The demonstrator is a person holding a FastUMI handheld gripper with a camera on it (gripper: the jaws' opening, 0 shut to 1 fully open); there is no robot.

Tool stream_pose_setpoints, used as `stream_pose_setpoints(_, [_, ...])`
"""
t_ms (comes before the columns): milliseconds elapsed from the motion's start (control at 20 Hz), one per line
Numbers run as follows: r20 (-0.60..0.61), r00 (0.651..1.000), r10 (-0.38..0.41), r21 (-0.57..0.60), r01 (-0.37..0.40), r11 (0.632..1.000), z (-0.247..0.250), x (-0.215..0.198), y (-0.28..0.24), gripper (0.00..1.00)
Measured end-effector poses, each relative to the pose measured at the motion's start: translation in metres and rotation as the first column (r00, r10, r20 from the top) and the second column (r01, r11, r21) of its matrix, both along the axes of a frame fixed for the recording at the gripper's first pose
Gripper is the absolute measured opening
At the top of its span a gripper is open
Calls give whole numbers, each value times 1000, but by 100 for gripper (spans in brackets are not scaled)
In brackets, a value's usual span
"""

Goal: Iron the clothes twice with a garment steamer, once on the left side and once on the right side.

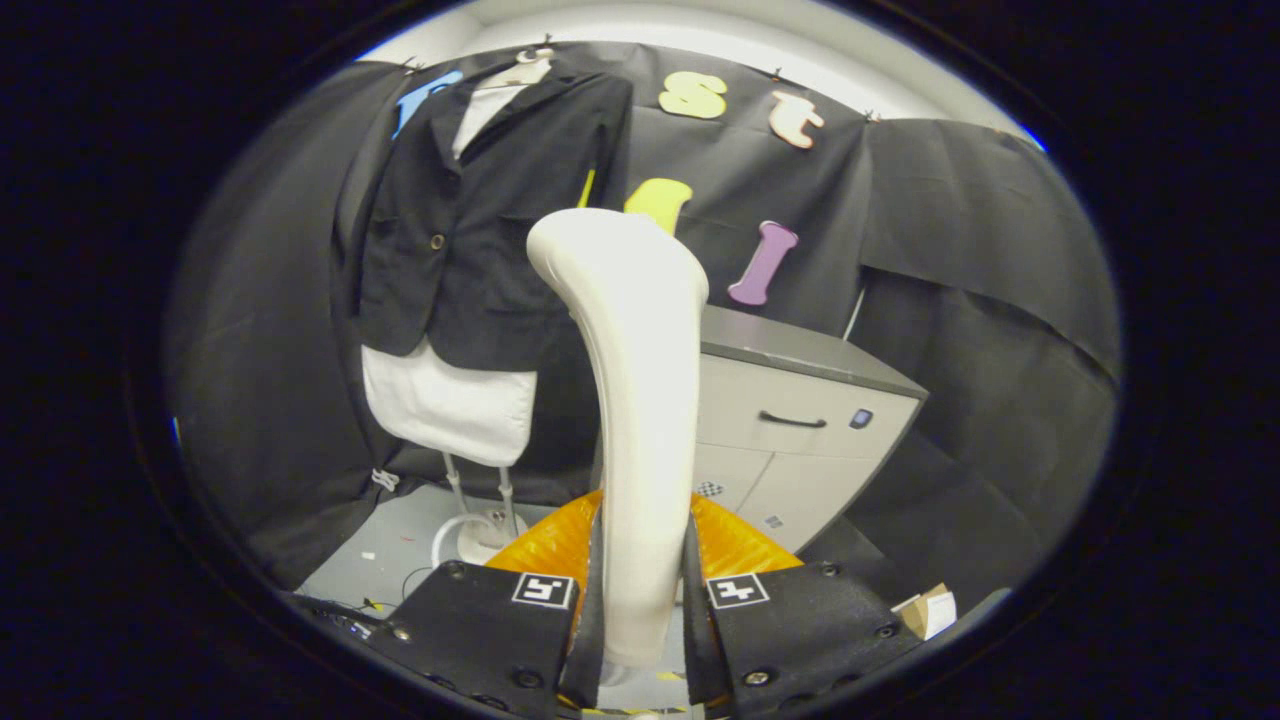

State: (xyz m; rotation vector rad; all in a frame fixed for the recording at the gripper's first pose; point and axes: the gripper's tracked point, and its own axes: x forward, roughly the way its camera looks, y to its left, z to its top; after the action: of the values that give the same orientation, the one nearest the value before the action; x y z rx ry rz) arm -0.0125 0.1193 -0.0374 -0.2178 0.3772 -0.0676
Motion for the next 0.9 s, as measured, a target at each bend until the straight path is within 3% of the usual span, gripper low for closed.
stream_pose_setpoints(200, [28, 999, -40, 40, 39, 998, 10, -28, -67, 35])
stream_pose_setpoints(450, [-21, 999, -50, 69, 52, 996, -3, -69, -137, 35])
stream_pose_setpoints(900, [-65, 998, -24, 82, 29, 996, -21, -89, -178, 35])
